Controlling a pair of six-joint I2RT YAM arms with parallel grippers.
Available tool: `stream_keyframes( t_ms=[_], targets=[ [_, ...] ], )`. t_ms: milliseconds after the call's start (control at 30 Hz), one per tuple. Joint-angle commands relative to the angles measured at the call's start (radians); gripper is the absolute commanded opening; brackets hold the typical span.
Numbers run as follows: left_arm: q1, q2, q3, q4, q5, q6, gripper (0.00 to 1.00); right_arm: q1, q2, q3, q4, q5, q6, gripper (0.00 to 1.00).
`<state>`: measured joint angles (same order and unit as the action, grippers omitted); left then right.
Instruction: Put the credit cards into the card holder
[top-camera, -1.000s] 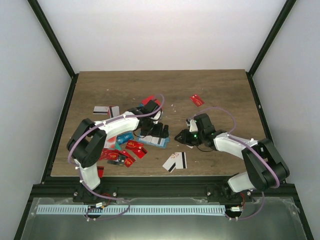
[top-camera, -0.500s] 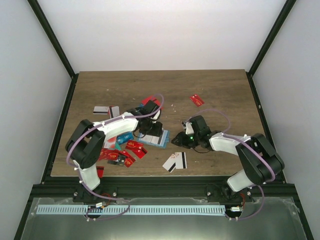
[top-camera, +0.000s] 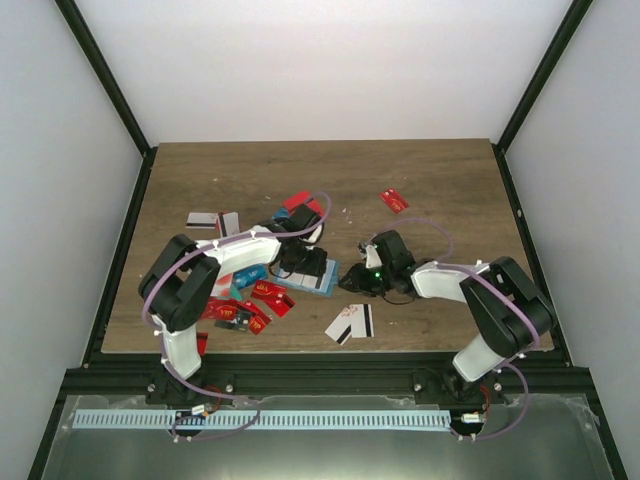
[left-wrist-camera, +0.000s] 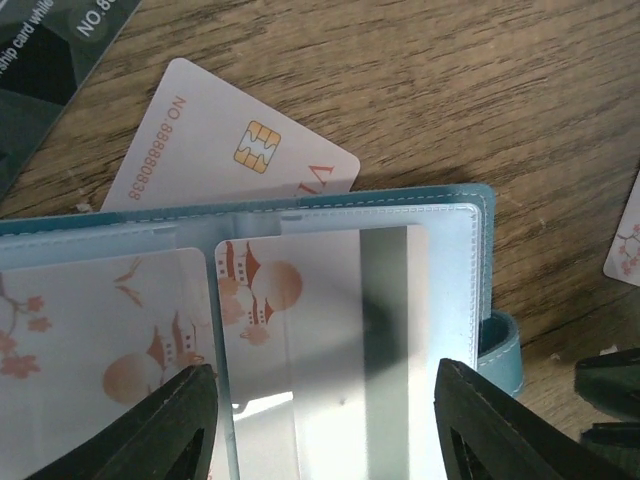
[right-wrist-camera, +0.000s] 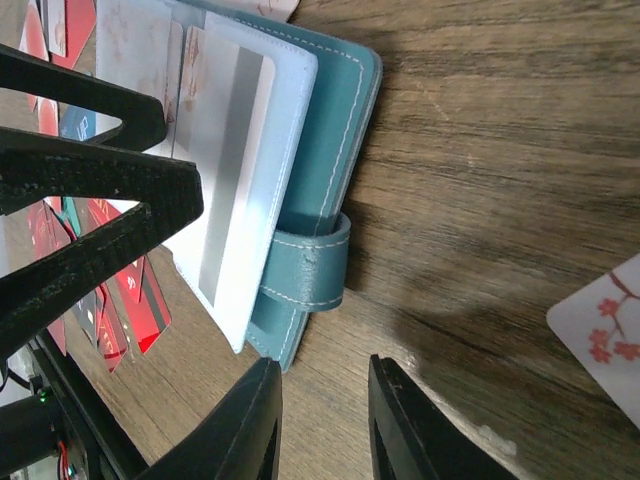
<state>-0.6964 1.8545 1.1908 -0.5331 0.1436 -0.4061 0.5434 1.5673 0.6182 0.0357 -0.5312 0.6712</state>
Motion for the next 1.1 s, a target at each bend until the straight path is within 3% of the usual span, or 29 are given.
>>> stream_keyframes(
  t_ms=[0,367,767,1067],
  targets=[
    [0.0,0.033,-0.011,0.017,0.023,0.013,0.63,0.013,0.022,0.043,0.02,-0.006,0.001,0.26],
    [0.0,0.027,-0.035,0.041,0.097,-0.007,0.67,0.02,0.073,0.059,0.044,-0.018,0.002,0.25],
    [0.003,0.001,-0.054,0.067,0.08,-0.026,0.75,0.023,0.116,0.075,0.059,-0.027,-0.002,0.25],
    [0.004,-0.039,-0.098,0.2,0.292,-0.072,0.68,0.023,0.138,0.077,0.069,-0.024,-0.004,0.25]
  ],
)
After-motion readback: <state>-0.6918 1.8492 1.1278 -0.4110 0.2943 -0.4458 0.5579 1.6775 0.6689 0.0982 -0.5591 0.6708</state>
